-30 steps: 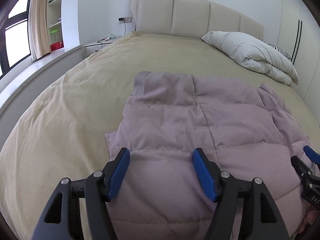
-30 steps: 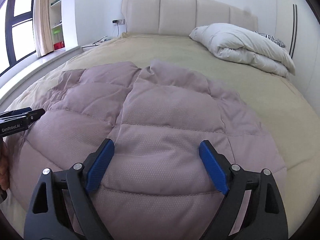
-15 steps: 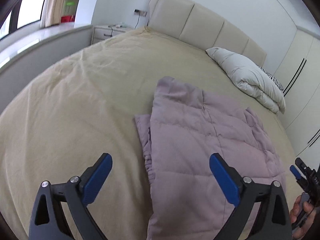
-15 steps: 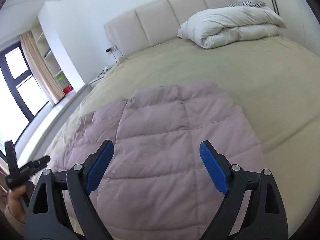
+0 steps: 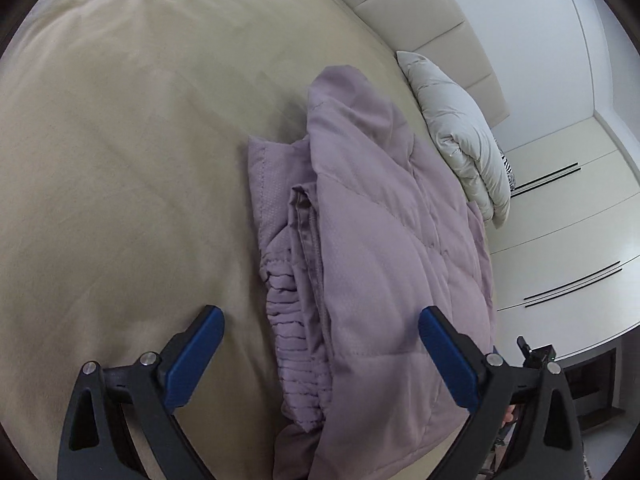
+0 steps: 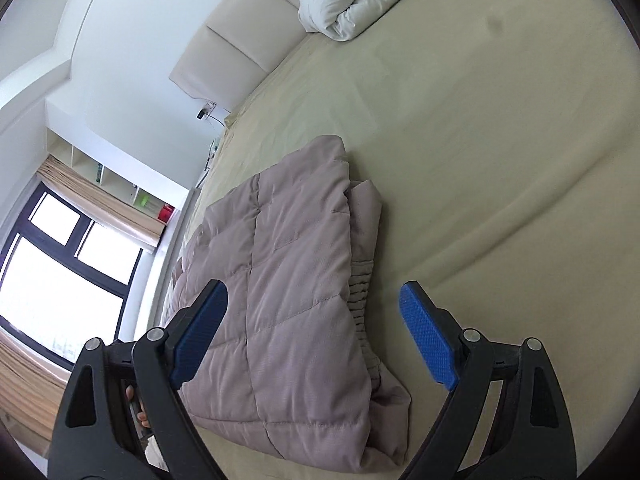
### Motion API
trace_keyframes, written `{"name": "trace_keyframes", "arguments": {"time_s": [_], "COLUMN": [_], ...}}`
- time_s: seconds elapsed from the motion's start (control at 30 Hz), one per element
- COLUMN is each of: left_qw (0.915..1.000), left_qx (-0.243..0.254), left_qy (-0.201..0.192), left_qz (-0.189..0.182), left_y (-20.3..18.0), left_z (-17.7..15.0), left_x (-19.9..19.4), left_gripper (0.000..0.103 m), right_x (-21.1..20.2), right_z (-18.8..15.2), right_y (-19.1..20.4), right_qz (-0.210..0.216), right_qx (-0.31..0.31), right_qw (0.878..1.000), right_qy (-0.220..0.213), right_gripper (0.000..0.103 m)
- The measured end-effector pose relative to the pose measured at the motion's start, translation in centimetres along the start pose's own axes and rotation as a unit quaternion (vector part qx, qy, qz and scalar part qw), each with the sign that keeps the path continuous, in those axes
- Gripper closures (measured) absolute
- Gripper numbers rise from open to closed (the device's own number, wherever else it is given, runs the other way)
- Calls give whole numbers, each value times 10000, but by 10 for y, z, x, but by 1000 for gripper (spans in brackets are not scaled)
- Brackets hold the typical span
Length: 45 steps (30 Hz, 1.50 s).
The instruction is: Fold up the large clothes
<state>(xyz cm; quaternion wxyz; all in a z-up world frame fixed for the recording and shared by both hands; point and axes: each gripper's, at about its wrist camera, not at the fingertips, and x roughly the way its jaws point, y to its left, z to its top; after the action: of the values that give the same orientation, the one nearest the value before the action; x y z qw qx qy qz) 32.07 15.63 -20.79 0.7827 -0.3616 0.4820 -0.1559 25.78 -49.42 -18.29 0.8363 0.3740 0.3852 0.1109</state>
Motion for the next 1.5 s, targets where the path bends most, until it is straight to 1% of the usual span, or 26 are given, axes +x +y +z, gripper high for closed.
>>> {"name": "trace_keyframes", "arguments": {"time_s": [0.07,0.2,0.23,0.33,0.37,0.43,0.5,0.6,0.7,0.83,0.97,1.0,1.07,1.13,1.2,1.27,1.33,1.37,1.4,1.43,1.47,1.5], "left_qw": [9999,9997,9996,9994,9994,9992,9985,9977,9980,9975,9975,9974,9959,9949,9948,9953,9959,9964,9968,9968,9960,9954], "left_qx": [-77,121,175,174,125,-17,-143,-245,-188,-254,-124,-105,-208,-293,-290,-249,-176,-101,-45,-39,-83,-127], "left_qy": [5,157,183,217,210,149,80,106,182,242,381,412,506,545,594,657,688,682,676,680,710,717], "left_qz": [-132,-131,-125,-205,-262,-382,-532,-618,-572,-607,-586,-585,-721,-798,-771,-670,-560,-485,-423,-427,-538,-619], "left_y": [3,-1,-1,1,3,10,18,26,22,17,6,4,5,8,7,5,-2,-6,-7,-8,-7,-6], "left_z": [4,7,9,13,14,18,21,23,27,33,37,37,38,38,38,39,40,39,38,38,37,37], "left_x": [0,4,7,9,9,3,-2,-3,2,14,27,29,33,33,35,40,44,46,46,46,48,47], "left_gripper": [3,4,4,4,5,11,17,18,17,17,18,21,25,25,25,25,25,27,33,36,44,49], "right_x": [17,61,70,88,92,103,110,117,126,137,137,137,138,144,153,162,163,166,167,167,165,163], "right_z": [6,13,12,16,16,17,17,18,19,20,21,21,23,24,27,31,34,35,35,35,35,34], "right_y": [-9,-20,-22,-26,-26,-22,-18,-14,-11,-3,-2,-2,-2,-1,2,8,10,12,13,15,16,17], "right_qz": [179,15,46,255,333,486,490,560,627,672,776,795,824,814,738,677,618,600,595,589,576,564], "right_qx": [103,327,416,502,481,368,144,20,-30,-167,-217,-234,-271,-318,-390,-453,-516,-551,-578,-605,-653,-694], "right_qw": [9995,9966,9955,9940,9935,9917,9902,9883,9869,9850,9835,9831,9820,9806,9792,9771,9754,9750,9749,9752,9756,9760], "right_qy": [247,754,849,943,975,1136,1303,1418,1488,1583,1622,1633,1678,1757,1851,1964,2053,2068,2065,2045,2015,1984], "right_gripper": [15,14,14,14,14,14,14,14,14,13,13,13,13,13,13,13,13,13,14,15,17,21]}}
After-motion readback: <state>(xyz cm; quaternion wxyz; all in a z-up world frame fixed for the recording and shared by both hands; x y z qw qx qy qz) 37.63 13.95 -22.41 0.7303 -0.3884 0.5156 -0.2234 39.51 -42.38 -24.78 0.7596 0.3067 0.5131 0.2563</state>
